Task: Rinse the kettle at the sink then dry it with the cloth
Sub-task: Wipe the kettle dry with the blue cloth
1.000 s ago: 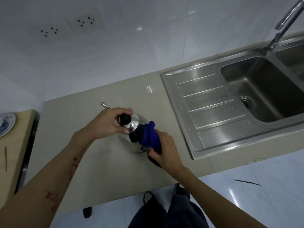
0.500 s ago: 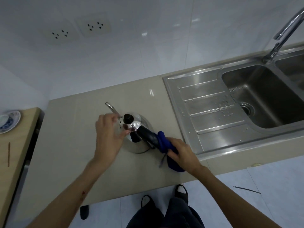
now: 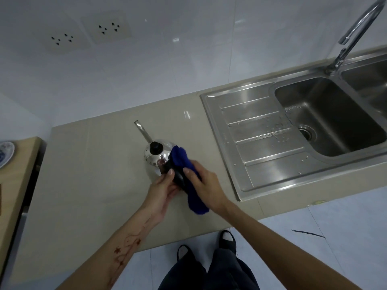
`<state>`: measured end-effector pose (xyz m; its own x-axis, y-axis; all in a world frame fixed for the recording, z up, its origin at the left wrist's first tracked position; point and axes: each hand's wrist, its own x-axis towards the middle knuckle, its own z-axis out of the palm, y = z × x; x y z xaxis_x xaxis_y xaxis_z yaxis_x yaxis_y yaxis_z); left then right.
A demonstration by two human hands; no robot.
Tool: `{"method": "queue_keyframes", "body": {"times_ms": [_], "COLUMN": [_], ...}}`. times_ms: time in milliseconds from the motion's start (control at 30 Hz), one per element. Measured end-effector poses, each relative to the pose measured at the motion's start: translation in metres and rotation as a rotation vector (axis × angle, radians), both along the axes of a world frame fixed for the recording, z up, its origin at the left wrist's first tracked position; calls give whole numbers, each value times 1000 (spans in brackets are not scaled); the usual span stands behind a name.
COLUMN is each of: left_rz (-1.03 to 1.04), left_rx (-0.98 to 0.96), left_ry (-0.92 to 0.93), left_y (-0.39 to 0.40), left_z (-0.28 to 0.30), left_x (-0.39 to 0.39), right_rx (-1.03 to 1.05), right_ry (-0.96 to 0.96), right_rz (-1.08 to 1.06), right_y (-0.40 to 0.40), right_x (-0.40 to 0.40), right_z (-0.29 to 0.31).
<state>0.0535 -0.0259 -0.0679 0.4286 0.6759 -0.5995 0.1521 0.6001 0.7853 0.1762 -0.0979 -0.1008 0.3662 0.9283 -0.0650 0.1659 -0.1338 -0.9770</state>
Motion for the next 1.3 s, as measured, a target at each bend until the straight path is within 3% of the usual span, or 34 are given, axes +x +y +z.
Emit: {"method": "queue_keyframes", "body": {"times_ms": [200, 333, 400, 500, 667, 800, 933, 1033, 1167, 1300], "left_rz": [-180, -208, -205, -197, -200, -199, -276, -384, -473, -295], "left_rx": [24, 33, 40, 32, 35, 40, 47, 80, 216, 453], "left_ry": [75, 85, 88, 84, 91, 105, 102, 90, 126, 276], "left_y": [21, 24, 25, 26, 30, 31, 38, 48, 60, 58], "left_z": [2, -1, -3, -6, -8, -11, -12, -11, -10, -13], "left_x": [-24, -26, -26, -27, -27, -28, -32, -38, -49, -41], "right_rx": [63, -133, -161, -40, 130, 2, -135, -87, 63, 89], "right_ry": [-26, 208, 311, 335, 123, 125, -91, -198, -492, -652], "right_rz": [-57, -156, -177, -151, -234, -372, -220, -148, -130, -102], "right_y": [49, 47, 43, 46, 64, 65, 62, 57, 37, 17], "right_x": [-21, -13, -20, -29, -27, -18, 14, 37, 58, 72], "right_z": [-6, -62, -54, -25, -36, -68, -65, -51, -41, -34]}}
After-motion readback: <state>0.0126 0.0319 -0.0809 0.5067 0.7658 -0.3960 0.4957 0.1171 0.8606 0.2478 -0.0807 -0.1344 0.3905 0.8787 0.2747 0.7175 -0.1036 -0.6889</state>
